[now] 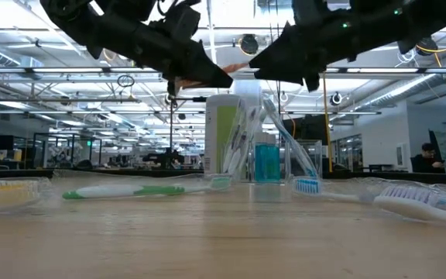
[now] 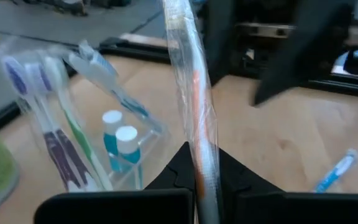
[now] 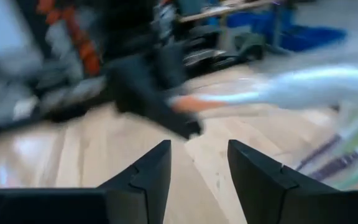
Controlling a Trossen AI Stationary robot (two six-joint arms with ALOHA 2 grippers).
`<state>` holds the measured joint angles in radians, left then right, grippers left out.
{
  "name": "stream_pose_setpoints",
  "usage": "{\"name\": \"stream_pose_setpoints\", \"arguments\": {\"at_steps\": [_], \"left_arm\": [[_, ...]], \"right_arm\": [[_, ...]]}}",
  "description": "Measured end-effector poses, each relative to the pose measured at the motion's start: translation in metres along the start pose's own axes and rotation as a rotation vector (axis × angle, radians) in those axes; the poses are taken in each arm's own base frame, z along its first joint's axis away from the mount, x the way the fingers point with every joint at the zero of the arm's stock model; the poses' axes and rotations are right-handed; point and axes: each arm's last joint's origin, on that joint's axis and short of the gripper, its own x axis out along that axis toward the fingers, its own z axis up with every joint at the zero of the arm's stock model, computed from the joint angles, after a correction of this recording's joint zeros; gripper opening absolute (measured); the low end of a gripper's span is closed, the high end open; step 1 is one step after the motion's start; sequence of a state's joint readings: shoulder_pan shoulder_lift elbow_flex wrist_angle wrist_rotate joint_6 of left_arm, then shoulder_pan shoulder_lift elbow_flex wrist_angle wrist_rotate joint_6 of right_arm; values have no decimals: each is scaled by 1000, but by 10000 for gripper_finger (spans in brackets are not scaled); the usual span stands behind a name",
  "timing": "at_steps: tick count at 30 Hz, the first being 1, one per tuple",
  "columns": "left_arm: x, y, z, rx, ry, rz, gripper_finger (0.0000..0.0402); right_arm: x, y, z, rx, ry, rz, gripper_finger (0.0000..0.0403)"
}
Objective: Pick & Place toothbrushing station
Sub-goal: Put the right orange toothbrush into the transparent organizer
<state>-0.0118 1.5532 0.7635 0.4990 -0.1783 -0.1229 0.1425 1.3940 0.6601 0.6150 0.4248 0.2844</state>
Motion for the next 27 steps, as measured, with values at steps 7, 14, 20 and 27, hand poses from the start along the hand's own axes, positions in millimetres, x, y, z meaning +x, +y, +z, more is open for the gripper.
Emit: {"name": "stream_pose_setpoints", "arguments": {"at_steps": [7,14,20,27], "left_arm": [[-2,-10,1,43,-30,52,19],[-3,-12,1,50,-38,98,19],[-3,-12,1,49,-39,113,11],[-4,-12,2,45,-48,111,11]], "right_arm": [[17,-13,-3,196,-65,-44,147],[24,-13,0,184,-142,62,147],[24,-10,-1,154,-117,134,146],[25,-14,4,171,-153,128,149]]}}
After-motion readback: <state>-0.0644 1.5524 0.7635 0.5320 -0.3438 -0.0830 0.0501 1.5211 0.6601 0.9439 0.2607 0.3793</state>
